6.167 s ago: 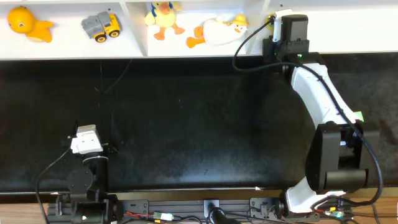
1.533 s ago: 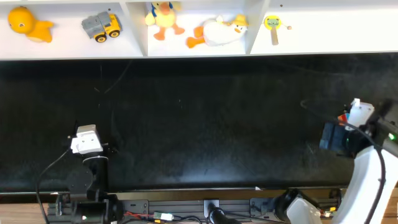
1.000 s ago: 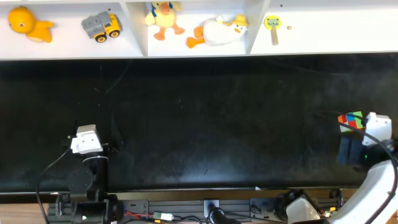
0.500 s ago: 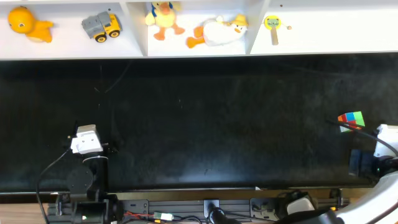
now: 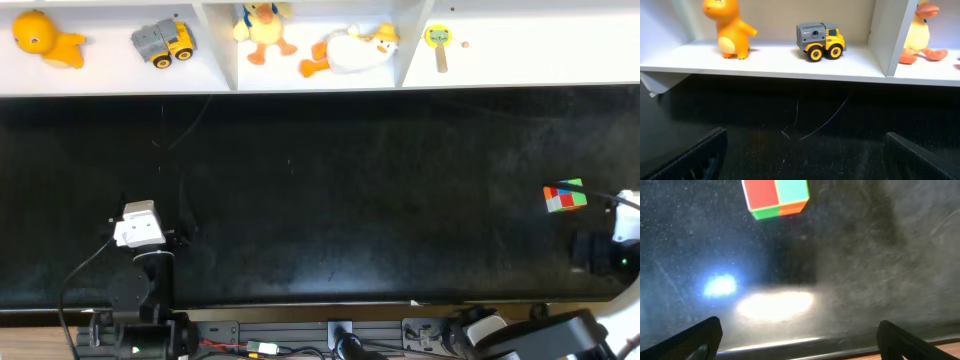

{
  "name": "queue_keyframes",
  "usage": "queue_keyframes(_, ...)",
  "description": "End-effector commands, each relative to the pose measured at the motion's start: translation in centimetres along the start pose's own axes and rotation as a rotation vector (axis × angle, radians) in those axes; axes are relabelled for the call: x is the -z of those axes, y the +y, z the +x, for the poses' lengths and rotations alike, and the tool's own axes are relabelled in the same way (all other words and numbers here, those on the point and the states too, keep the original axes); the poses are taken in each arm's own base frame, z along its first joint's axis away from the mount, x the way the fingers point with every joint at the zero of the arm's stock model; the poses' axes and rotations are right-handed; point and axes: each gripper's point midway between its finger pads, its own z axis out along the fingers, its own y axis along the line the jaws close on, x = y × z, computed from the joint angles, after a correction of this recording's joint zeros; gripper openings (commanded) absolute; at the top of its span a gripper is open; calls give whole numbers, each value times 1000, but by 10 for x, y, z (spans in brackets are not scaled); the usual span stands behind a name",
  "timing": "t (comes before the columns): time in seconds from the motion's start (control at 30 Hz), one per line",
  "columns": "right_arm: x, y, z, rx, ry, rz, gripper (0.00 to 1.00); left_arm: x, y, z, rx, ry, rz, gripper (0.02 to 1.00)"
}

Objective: Store Toys

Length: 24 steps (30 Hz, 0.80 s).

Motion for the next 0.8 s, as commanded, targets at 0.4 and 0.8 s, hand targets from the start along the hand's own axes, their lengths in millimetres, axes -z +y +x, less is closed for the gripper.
queue_keyframes(0.4,12,-11,-71,91,-320,-1,998,0,0,-1,-18,-11,-3,998)
queue_keyframes(0.8,-6,-13,-82,108,-393,-22,996,0,0,-1,-18,-11,-3,998)
